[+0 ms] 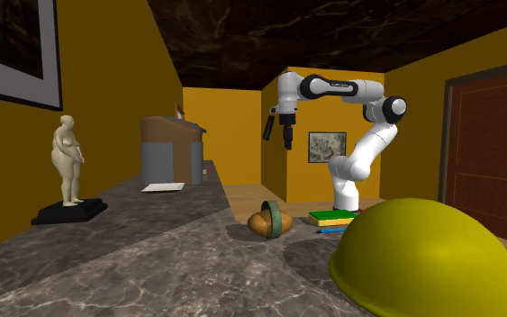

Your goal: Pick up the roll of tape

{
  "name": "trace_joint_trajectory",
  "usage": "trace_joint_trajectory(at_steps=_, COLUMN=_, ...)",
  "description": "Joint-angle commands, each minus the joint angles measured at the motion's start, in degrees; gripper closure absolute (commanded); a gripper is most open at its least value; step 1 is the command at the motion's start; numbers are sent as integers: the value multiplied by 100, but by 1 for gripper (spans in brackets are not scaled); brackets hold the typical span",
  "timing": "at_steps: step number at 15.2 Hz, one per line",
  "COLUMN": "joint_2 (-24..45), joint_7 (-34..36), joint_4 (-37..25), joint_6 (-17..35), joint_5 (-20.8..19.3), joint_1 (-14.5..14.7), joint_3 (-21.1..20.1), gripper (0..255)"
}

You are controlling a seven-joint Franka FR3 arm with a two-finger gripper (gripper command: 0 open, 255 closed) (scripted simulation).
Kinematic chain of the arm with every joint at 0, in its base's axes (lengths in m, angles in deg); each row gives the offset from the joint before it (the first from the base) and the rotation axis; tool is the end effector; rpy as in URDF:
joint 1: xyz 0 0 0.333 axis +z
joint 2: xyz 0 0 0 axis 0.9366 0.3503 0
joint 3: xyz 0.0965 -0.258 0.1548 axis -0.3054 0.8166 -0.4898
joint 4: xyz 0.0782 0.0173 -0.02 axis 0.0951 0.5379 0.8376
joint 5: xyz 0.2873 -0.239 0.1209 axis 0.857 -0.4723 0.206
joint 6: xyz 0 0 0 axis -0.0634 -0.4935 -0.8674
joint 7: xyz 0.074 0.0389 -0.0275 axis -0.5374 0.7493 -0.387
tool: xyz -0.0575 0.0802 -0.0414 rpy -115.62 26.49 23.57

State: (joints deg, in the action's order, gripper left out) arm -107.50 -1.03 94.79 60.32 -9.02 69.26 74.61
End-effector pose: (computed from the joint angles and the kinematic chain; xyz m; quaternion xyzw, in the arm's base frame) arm 0.2922 -0.0165 0.5846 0.9958 -0.0780 -0.0199 0.0443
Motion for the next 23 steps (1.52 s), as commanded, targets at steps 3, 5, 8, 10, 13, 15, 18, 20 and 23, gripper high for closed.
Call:
trace_joint_trajectory(at_steps=3, joint_2=-7, joint_7=520, joint_4=50, joint_6=6, joint_5=222, joint_1=11, joint_3=-332, gripper=0)
trace_joint_trajectory(at_steps=5, joint_2=35, joint_7=1039, joint_4=61, joint_6=29, joint_5=447, joint_1=19, joint_3=-667, gripper=0)
trace_joint_trajectory(at_steps=8, joint_2=191, joint_7=1817, joint_4=2, joint_6=91, joint_5=772, joint_1=17, joint_3=-1171, gripper=0)
trace_joint_trajectory(at_steps=10, joint_2=356, joint_7=2338, joint_4=-87, joint_6=151, joint_5=967, joint_1=9, joint_3=-1501, gripper=0)
trace_joint_trajectory(at_steps=13, joint_2=687, joint_7=3121, joint_4=-292, joint_6=262, joint_5=1217, joint_1=-36, joint_3=-1997, gripper=0)
trace_joint_trajectory(at_steps=15, joint_2=960, joint_7=3644, joint_4=-475, joint_6=346, joint_5=1346, joint_1=-91, joint_3=-2328, gripper=0)
trace_joint_trajectory(at_steps=18, joint_2=1445, joint_7=4439, joint_4=-819, joint_6=479, joint_5=1466, joint_1=-213, joint_3=-2829, gripper=0)
trace_joint_trajectory(at_steps=20, joint_2=1820, joint_7=4983, joint_4=-1092, joint_6=567, joint_5=1485, joint_1=-317, joint_3=-3166, gripper=0)
trace_joint_trajectory(at_steps=23, joint_2=2468, joint_7=5839, joint_4=-1567, joint_6=689, joint_5=1397, joint_1=-489, joint_3=-3675, gripper=0)
